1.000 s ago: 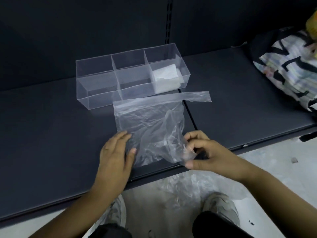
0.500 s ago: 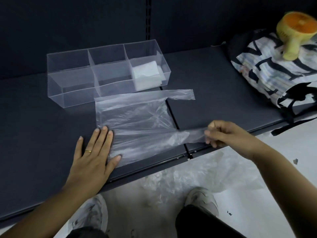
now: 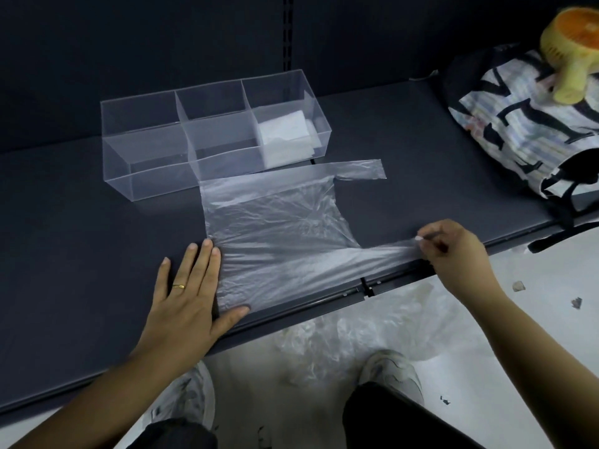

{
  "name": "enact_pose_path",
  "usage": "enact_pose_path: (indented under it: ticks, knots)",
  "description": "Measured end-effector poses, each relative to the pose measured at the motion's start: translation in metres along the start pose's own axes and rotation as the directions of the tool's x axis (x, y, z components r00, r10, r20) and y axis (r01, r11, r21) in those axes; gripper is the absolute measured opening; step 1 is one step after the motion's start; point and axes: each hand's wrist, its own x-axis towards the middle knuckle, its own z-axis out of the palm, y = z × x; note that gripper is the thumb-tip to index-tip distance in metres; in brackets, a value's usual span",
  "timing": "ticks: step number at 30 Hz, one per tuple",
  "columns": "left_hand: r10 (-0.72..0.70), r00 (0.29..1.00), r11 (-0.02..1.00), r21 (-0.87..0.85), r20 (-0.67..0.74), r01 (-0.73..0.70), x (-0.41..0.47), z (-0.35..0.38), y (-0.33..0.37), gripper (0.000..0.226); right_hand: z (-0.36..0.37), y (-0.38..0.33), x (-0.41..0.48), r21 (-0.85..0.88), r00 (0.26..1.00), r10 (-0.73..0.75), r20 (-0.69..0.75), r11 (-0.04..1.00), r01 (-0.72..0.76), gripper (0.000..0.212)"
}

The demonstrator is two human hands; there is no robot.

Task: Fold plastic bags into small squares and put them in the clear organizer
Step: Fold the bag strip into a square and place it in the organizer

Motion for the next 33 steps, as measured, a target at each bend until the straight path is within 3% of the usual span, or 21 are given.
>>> enact_pose_path:
  ticks: [3,5,8,10,11,14,17,21,23,25,27,29,31,33]
  knots:
    - [0.0,1.0,1.0,-0.029,0.022,0.001,-0.01,-0.002,0.005,0.104,0.008,-0.02,-0.007,-0.353,0.975,-0.123,-0.186,0.934,0.051,0.032]
    - [0.003,1.0,0.994,-0.107,-0.026,-0.006,-0.01,-0.005,0.006,0.101,0.024,-0.051,-0.014,-0.353,0.922,-0.336,-0.192,0.9,0.255,0.04]
    - [0.011,0.993,0.98,-0.196,-0.114,-0.033,0.013,-0.015,0.011,0.086,0.071,-0.109,-0.029,-0.167,0.779,-0.599,0.183,0.762,0.626,0.05]
    - [0.013,0.992,0.984,-0.173,-0.124,-0.035,0.03,-0.017,0.015,0.086,0.108,-0.134,-0.035,-0.104,0.643,-0.668,0.375,0.659,0.745,0.054]
    - [0.008,0.995,0.989,-0.147,-0.104,-0.024,0.035,-0.016,0.016,0.089,0.12,-0.14,-0.032,-0.12,0.619,-0.659,0.428,0.637,0.761,0.056]
    - [-0.002,0.999,0.999,-0.046,-0.034,0.0,0.036,-0.001,0.009,0.093,0.128,-0.124,-0.002,-0.315,0.701,-0.552,0.451,0.636,0.704,0.065]
    - [-0.001,1.0,0.999,-0.051,-0.02,0.0,0.034,0.004,0.003,0.091,0.104,-0.079,0.03,-0.459,0.814,-0.48,0.326,0.672,0.581,0.069]
    - [-0.003,1.0,0.999,-0.039,-0.022,0.002,0.03,-0.001,0.003,0.089,0.058,-0.019,0.056,-0.495,0.94,-0.322,0.115,0.801,0.335,0.065]
    - [0.083,0.992,0.993,-0.077,-0.095,-0.09,0.022,-0.007,0.002,0.085,0.043,-0.007,0.058,-0.497,0.959,-0.284,0.014,0.83,0.253,0.063]
    - [0.288,0.943,0.949,-0.078,-0.167,-0.304,0.006,-0.004,0.001,0.081,0.038,-0.01,0.048,-0.464,0.941,-0.338,-0.034,0.839,0.284,0.062]
    - [0.458,0.876,0.885,-0.01,-0.151,-0.465,-0.01,0.004,0.0,0.08,0.042,-0.027,0.023,-0.328,0.888,-0.458,0.025,0.836,0.44,0.065]
    - [0.517,0.842,0.855,0.038,-0.154,-0.518,-0.023,0.013,0.002,0.069,0.054,-0.048,-0.018,-0.14,0.795,-0.57,0.208,0.787,0.601,0.071]
    - [0.519,0.809,0.848,0.046,-0.277,-0.528,-0.033,0.019,0.004,0.048,0.071,-0.064,-0.06,-0.022,0.631,-0.669,0.394,0.679,0.734,0.078]
    - [0.491,0.766,0.844,0.007,-0.415,-0.537,-0.038,0.018,0.005,0.031,0.089,-0.073,-0.087,-0.006,0.467,-0.742,0.481,0.53,0.848,0.078]
